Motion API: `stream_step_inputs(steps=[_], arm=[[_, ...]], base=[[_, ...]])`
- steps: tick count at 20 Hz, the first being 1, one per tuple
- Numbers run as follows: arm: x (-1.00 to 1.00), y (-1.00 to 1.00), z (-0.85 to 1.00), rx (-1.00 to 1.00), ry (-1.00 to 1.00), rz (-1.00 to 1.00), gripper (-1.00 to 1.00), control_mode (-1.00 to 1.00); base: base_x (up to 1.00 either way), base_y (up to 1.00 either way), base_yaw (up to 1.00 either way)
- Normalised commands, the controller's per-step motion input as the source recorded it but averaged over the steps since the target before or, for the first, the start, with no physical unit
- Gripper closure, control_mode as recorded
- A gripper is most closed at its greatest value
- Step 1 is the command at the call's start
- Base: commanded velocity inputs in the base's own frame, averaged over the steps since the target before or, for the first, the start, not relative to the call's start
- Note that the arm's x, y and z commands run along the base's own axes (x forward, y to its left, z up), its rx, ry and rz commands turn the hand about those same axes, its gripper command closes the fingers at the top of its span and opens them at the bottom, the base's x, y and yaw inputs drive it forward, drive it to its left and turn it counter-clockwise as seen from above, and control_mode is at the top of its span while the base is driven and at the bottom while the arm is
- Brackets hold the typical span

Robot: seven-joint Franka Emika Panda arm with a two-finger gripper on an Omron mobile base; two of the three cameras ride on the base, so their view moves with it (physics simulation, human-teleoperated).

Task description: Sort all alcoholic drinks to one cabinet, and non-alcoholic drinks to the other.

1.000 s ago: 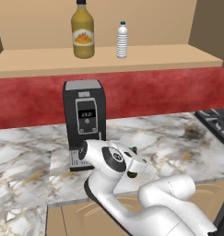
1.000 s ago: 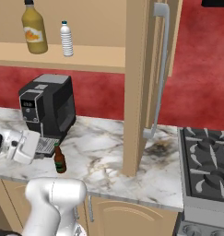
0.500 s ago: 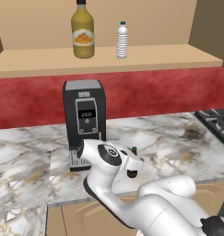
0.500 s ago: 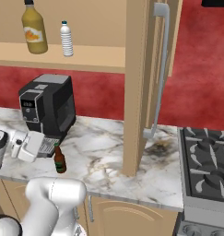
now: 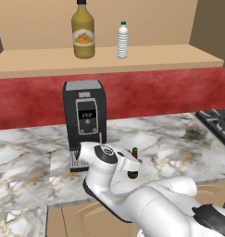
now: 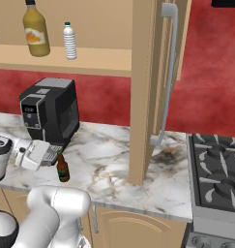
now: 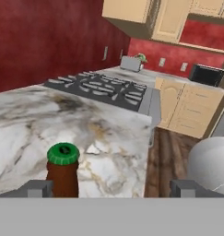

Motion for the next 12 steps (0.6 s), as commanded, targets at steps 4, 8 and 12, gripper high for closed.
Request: stream_step_inputs(steps=[4,8,12], arm=[[0.13,0.06,-0.14,-0.03,0.00,0.00,-1.00,-1.00],[0.19,0.06,-0.14,-0.03,0.00,0.00,-1.00,-1.00],[0.22,0.07,-0.12,-0.02,0.00,0.00,-1.00,-1.00]], base=[[0.00,0.00,0.00],[0.00,0.00,0.00],[0.00,0.00,0.00]])
